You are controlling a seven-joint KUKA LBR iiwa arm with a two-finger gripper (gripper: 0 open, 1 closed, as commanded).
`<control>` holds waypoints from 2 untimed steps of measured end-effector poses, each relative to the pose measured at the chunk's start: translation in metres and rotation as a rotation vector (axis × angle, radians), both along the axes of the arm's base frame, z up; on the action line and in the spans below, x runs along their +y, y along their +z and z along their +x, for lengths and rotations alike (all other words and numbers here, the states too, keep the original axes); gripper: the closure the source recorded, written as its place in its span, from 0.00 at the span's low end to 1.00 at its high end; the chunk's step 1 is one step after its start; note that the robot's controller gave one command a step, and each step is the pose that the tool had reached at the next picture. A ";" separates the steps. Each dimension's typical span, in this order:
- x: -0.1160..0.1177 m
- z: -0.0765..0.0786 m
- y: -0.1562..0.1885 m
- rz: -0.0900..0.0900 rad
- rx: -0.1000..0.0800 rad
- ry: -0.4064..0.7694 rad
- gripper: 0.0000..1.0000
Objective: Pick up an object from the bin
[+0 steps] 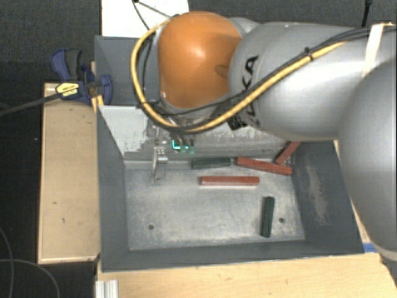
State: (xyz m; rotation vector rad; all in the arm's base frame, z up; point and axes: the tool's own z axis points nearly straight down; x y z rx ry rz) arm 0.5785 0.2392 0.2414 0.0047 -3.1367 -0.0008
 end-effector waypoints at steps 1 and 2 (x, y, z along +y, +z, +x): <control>-0.082 0.004 -0.076 -0.005 -0.001 -0.120 0.00; -0.168 -0.011 -0.113 -0.005 -0.002 -0.201 0.00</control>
Offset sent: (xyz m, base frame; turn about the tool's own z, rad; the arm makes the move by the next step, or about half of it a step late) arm 0.0038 -0.0773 -0.0727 0.1114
